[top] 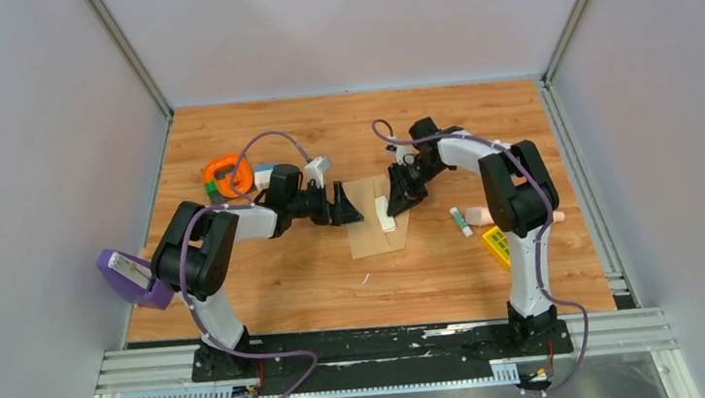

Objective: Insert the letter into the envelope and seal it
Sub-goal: Place the letter in the envelope.

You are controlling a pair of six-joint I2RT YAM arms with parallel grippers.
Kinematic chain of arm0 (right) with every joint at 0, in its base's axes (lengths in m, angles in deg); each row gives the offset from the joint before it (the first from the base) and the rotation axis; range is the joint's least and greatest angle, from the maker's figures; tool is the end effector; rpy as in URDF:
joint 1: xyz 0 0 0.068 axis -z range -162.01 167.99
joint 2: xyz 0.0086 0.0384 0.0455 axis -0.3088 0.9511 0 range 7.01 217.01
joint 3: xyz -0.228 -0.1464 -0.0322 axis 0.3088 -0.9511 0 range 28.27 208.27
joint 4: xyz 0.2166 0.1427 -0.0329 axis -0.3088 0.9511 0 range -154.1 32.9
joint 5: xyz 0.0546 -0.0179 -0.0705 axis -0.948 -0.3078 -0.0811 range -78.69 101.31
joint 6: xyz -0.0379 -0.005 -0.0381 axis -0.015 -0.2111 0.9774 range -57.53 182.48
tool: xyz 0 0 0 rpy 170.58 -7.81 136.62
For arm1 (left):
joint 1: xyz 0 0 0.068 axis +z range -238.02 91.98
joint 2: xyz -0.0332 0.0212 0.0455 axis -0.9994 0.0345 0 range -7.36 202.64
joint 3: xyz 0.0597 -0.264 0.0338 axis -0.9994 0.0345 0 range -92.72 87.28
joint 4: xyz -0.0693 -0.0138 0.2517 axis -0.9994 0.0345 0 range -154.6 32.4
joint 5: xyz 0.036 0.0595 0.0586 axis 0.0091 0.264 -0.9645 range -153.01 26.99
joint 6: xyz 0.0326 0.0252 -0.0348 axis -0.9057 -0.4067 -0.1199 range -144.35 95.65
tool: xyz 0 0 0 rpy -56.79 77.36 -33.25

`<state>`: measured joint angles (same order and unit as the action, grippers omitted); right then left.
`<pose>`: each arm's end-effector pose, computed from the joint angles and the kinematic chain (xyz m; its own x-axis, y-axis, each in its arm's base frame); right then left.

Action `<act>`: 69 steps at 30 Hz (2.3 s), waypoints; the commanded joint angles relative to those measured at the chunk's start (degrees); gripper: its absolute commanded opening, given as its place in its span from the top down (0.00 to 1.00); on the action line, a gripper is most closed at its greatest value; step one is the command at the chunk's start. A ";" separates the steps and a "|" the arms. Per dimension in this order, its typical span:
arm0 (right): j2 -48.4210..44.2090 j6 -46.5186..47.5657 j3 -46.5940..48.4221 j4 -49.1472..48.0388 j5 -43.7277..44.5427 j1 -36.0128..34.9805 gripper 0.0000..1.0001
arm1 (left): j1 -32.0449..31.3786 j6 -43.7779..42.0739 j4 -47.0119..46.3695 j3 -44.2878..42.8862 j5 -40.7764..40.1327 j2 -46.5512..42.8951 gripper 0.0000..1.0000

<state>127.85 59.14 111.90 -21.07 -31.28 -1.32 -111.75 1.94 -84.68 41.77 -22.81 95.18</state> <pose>0.3732 0.1562 0.1410 -0.9489 -0.2871 -0.1306 -0.2971 0.6747 0.6756 0.3037 -0.1586 0.1374 -0.8386 -0.0008 -0.5447 0.4553 0.5479 -0.7018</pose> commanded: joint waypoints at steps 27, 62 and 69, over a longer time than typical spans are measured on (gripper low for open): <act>1.86 0.63 2.51 -0.61 -1.79 -3.00 0.82 | -0.44 -0.36 1.70 0.34 -0.27 -1.10 0.00; -0.94 -2.83 2.24 -3.57 7.53 -0.64 0.78 | -0.40 -1.06 1.81 0.43 -0.64 -1.38 0.00; 1.92 -4.37 5.20 -1.79 1.47 2.95 0.78 | -0.44 -1.50 1.96 0.43 -0.77 -1.34 0.00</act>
<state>127.91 56.45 114.02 -22.82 -26.47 0.08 -111.79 1.87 -84.70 41.77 -22.83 95.16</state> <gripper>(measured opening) 0.214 0.999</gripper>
